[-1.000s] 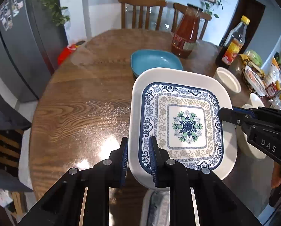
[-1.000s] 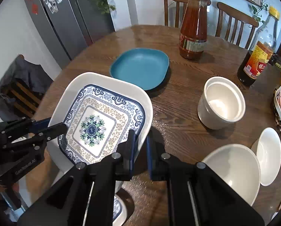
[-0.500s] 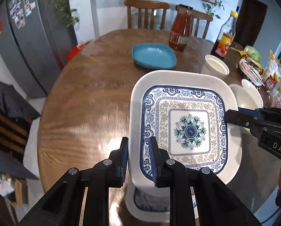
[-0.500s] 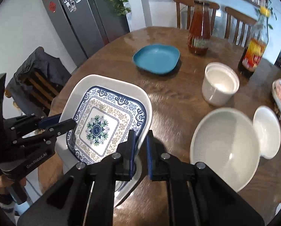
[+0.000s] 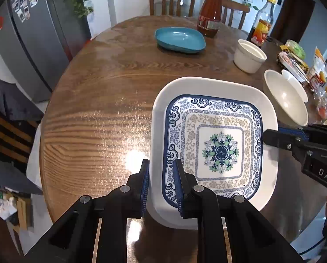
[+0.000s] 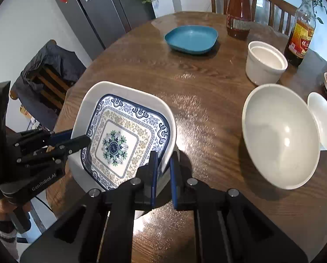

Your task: Organize plates and bowls

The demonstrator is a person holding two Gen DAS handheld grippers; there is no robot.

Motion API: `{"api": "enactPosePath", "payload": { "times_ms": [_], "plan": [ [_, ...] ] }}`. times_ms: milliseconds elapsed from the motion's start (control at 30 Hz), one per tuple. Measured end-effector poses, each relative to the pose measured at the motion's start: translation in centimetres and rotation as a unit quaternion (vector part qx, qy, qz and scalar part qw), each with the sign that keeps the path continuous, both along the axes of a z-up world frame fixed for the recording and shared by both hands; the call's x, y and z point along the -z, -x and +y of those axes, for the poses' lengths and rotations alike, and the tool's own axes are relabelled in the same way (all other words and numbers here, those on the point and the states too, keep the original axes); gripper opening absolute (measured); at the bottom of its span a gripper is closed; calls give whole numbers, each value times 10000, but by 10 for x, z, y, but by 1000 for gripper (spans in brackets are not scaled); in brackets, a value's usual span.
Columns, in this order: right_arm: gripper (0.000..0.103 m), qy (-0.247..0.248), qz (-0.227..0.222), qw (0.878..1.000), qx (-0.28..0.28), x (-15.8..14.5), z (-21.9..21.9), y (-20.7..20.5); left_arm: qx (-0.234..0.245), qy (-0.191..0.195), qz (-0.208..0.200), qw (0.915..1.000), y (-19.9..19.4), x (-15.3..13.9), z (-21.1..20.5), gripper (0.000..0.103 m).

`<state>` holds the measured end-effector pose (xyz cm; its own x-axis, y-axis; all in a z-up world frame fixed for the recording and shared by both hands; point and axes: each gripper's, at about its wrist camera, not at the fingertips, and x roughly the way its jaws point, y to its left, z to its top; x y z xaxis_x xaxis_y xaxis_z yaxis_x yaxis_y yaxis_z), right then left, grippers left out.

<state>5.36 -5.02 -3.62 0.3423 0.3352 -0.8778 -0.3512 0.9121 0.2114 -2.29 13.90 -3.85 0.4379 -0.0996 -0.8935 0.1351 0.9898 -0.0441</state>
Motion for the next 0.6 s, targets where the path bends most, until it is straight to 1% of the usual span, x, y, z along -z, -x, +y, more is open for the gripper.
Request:
{"api": "enactPosePath", "payload": {
  "times_ms": [300,433,500,533,600],
  "plan": [
    [12,117,191,9997,69,17,0,1,134,-92,111,9998,-1,11,-6,21],
    [15,212,248,9994,110,19,0,1,212,-131,143,9996,0,13,-9,21],
    [16,180,302,9993,128,21,0,1,216,-126,137,9996,0,14,-10,21],
    [18,155,312,9993,131,21,0,2,203,-89,134,9997,0,14,-10,21],
    [31,150,291,9994,125,20,0,3,152,-50,129,9998,-1,13,-9,21]
  ]
}}
